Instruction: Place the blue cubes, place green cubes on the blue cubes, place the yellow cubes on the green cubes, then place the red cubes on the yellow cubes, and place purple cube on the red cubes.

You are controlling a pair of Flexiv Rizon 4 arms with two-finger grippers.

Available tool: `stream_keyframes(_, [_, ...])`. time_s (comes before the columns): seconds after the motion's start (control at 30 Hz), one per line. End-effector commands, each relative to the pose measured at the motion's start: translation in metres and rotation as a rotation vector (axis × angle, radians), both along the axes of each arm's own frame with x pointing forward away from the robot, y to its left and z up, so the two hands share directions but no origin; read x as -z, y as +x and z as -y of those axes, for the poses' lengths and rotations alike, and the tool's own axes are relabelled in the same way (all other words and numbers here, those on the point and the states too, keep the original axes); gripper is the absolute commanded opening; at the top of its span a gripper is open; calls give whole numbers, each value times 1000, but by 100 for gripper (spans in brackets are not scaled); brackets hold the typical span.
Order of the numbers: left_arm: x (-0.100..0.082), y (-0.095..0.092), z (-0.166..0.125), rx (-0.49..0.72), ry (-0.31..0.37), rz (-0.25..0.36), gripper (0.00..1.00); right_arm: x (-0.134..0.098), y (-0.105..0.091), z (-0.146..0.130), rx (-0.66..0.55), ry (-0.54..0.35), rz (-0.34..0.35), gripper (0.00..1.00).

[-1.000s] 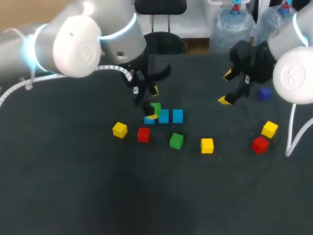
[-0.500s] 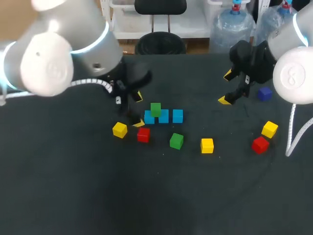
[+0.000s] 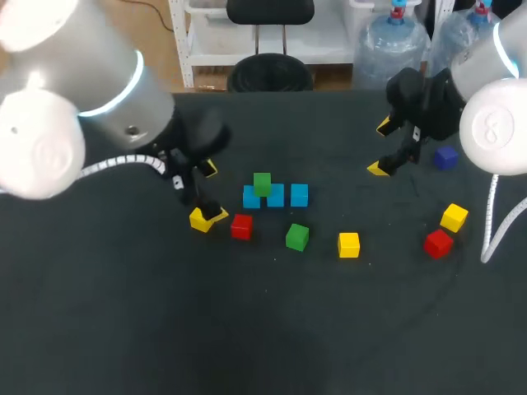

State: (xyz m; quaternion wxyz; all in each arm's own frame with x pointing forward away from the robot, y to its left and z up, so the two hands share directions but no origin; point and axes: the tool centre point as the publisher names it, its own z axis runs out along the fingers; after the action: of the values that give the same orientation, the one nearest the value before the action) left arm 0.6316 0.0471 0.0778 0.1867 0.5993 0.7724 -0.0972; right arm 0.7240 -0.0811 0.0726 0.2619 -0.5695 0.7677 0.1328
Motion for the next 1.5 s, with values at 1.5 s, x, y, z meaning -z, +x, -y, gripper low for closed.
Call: stream_keyframes(1.5, [-15,-21,-4,-92,-50,87,100,-10,-38,-16,115,30,10,100])
